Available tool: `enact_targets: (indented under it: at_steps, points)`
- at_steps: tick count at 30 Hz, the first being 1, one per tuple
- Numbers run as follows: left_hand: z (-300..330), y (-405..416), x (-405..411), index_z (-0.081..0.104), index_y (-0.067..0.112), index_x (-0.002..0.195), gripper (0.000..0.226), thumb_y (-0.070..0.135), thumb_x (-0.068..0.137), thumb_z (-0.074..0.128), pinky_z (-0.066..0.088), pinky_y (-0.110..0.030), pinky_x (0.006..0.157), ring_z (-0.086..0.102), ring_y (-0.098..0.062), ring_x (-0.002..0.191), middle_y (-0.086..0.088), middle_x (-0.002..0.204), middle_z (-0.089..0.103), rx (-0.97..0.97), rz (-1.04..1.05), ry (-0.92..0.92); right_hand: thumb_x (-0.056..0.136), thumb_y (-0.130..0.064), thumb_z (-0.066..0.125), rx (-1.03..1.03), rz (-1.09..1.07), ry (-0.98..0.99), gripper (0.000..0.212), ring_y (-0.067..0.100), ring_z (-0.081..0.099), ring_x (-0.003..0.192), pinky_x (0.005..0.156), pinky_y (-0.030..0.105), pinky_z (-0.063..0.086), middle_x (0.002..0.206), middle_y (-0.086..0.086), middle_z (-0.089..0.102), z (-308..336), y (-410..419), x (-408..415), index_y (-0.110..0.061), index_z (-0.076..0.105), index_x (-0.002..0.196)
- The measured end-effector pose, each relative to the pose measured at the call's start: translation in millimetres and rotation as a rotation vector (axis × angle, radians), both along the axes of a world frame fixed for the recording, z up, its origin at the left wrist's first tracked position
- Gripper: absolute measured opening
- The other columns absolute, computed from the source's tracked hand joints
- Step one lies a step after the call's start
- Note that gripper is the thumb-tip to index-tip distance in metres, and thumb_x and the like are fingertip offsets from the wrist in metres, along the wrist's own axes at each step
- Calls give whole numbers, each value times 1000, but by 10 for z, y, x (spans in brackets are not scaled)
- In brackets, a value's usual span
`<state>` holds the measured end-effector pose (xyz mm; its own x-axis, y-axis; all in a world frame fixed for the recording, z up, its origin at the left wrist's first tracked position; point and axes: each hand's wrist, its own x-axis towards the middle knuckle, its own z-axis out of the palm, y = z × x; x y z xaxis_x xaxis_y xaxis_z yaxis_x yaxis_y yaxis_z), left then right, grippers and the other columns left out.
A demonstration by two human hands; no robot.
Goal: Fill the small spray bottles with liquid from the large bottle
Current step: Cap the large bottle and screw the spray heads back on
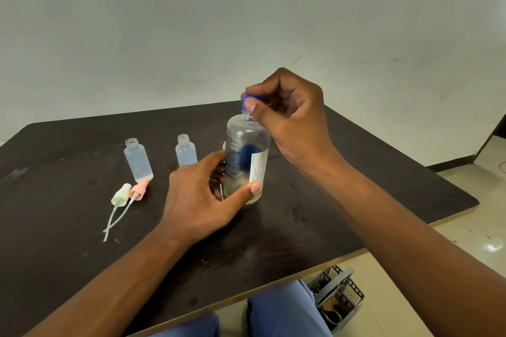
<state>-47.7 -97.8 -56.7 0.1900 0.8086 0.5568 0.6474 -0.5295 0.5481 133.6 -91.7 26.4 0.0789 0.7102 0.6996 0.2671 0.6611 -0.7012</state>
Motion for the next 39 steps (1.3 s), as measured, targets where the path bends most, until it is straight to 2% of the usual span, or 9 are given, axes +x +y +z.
enact_targets:
  at_steps: [5, 10, 13, 18, 23, 28, 31, 36, 39]
  points:
    - [7, -7, 5, 67, 26, 132, 82, 84, 74, 62, 63, -34, 76, 70, -4, 80, 13, 105, 76, -5, -20, 12, 86, -21, 89, 17, -108, -61, 24, 4, 65, 79, 73, 18, 56, 84, -14, 67, -12, -12, -34, -19, 65, 87]
    - [4, -13, 3, 68, 28, 129, 77, 82, 74, 65, 62, -35, 76, 68, 2, 79, 23, 96, 70, 12, -2, -11, 90, -14, 76, 13, -12, -13, 7, 21, 72, 91, 85, 49, 61, 94, -2, 77, -26, -31, -26, -11, 70, 91]
    - [-3, -8, 5, 67, 30, 130, 77, 83, 74, 64, 62, -37, 78, 68, 3, 81, 25, 97, 68, 13, -4, -2, 88, -9, 77, 15, -27, -15, 9, 13, 72, 85, 80, 40, 61, 90, -6, 76, -17, -34, -2, -14, 70, 89]
    - [18, -19, 11, 65, 28, 134, 85, 86, 72, 61, 57, -20, 77, 67, 3, 84, 20, 105, 69, -6, -29, 17, 84, -16, 89, 25, -118, -10, 22, 6, 65, 77, 70, 19, 55, 84, -10, 70, -43, -39, -31, -16, 67, 87]
    - [20, -17, 4, 68, 28, 129, 78, 82, 72, 66, 59, -25, 72, 68, 2, 76, 23, 92, 70, -4, -17, -10, 88, -12, 77, 19, -24, 27, 7, 20, 71, 86, 80, 48, 62, 90, -3, 76, -43, -60, -28, -12, 70, 89]
    - [13, -10, 0, 66, 29, 132, 80, 83, 73, 65, 62, -34, 76, 68, 0, 78, 24, 96, 67, 5, -28, -3, 86, -9, 81, 25, -76, -22, 13, 9, 69, 82, 78, 35, 59, 87, -10, 74, -24, -52, -24, -15, 70, 88]
    - [16, -7, -6, 67, 27, 130, 79, 82, 74, 65, 61, -30, 75, 68, -2, 78, 20, 100, 70, 7, -44, 8, 85, -14, 86, 30, -134, -23, 19, 10, 66, 80, 73, 31, 57, 86, -10, 71, -53, -43, -43, -18, 68, 87]
    - [28, -19, -8, 70, 26, 127, 74, 79, 75, 68, 52, -17, 68, 67, 1, 73, 20, 94, 71, 19, -52, -3, 89, -13, 81, 26, -80, 13, 8, 16, 71, 86, 80, 46, 61, 88, -8, 75, -82, -67, -24, -13, 72, 90]
    - [22, -14, -14, 70, 26, 127, 74, 78, 75, 69, 52, -16, 67, 67, 1, 73, 20, 93, 72, 26, -55, -12, 89, -4, 77, 26, -53, 21, 10, 14, 73, 87, 84, 43, 62, 89, -9, 77, -75, -72, 3, -13, 75, 91]
